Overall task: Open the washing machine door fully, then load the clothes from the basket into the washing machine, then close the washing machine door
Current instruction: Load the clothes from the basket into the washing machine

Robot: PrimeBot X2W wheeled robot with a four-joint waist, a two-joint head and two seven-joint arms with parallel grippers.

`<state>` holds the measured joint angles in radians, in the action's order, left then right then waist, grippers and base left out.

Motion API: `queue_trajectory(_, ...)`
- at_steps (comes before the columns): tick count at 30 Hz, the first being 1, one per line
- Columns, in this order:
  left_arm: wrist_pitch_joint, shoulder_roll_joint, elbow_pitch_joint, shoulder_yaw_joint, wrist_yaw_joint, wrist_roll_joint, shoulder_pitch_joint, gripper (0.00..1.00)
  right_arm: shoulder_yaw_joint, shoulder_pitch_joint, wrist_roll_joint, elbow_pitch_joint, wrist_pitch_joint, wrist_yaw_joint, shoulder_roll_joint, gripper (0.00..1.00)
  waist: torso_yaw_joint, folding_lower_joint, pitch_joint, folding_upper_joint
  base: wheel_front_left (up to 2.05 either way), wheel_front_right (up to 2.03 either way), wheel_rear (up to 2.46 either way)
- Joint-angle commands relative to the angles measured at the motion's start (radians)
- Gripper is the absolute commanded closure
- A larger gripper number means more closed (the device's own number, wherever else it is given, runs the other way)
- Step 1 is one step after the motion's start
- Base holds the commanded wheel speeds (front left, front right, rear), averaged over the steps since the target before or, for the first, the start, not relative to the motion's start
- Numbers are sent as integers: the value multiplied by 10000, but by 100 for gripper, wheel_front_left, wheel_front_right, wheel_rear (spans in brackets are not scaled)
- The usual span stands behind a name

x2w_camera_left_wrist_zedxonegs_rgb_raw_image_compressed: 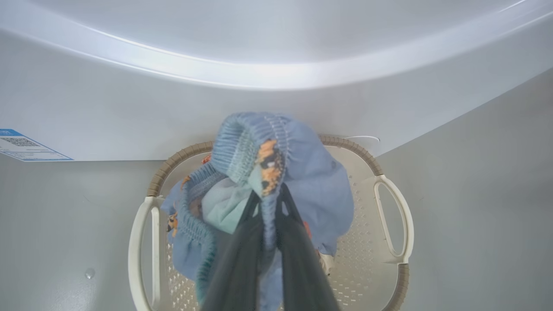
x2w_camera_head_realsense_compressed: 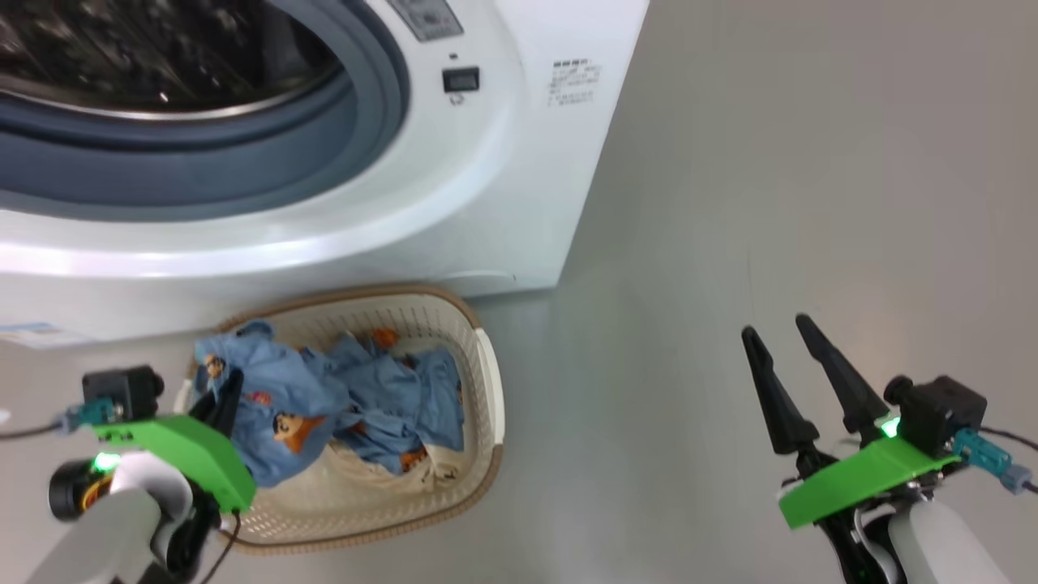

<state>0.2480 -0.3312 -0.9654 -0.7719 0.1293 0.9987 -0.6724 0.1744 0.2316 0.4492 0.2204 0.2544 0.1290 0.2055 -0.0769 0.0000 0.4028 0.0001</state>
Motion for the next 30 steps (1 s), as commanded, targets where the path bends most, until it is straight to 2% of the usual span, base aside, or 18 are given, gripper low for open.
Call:
queue_trajectory(1, 135, -431, 283, 666, 13, -370, 348, 100, 141, -370, 135, -140, 74, 17, 133, 0, 325, 0, -923, -1, 0, 0, 0)
queue_trajectory(12, 136, 24, 2625, 3993, 14, -2894, 2296, 100, 65, -1094, 319, -67, 74, 17, 360, 0, 470, 0, -1993, -1, 0, 0, 0)
queue_trajectory(19, 137, 534, 4409, 5673, 14, -4028, 3622, 100, -39, -1497, 386, -78, 74, 17, 443, 0, 504, 0, -2524, -1, 0, 0, 0)
queue_trajectory(30, 137, 1244, 7119, 7124, 14, -5266, 5621, 100, -330, -2041, 427, -203, 74, 17, 580, 0, 621, 0, -2838, -1, 0, 0, 0)
